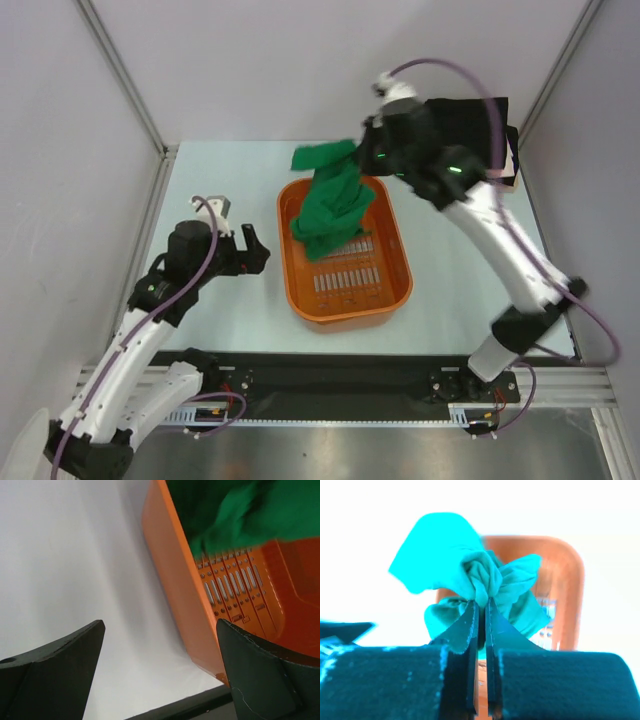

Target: Fold and stack the t-shirts

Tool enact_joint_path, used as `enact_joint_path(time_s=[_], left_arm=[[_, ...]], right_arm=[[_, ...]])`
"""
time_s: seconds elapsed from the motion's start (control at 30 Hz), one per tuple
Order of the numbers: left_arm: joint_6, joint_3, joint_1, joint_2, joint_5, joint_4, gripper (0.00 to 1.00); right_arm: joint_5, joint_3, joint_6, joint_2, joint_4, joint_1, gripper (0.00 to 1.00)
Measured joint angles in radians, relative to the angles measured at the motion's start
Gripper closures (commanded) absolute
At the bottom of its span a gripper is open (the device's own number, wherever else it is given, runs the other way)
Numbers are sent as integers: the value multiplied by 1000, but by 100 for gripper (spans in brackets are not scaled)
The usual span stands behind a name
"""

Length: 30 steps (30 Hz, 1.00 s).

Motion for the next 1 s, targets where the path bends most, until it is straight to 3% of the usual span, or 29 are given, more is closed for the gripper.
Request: enact_joint_path(time_s=[0.13,0.23,0.27,0.33,0.37,0.43,0.73,0.83,1.0], left_arm=[[-3,32,-72,142,22,35,0],[-3,81,-113,267,23,48,9],[-5,103,-121,312,21,55,29],[-14,145,-128,398,18,57,49],[-12,167,-129,438,16,54,73],[-17,205,-129,499,6,48,99],[-52,470,-58,733,-79,-100,100],[-84,523,82,780,-51,-126,100],[-183,575,407,836,-49,-116,100]], right_arm=[[53,-56,-1,-360,45,-80,100],[91,-89,1,-568,35,-187,100],[101,-81,1,-611,29,-211,100],[106,-52,-1,-662,6,-239,100],[111,-37,-3,-676,-7,-247,100],[124,-19,-6,-683,-39,-256,100],[117,-151,-5,-674,-152,-260,100],[81,-219,8,-677,-150,-260,100],[10,-327,42,-673,-137,-260,100]])
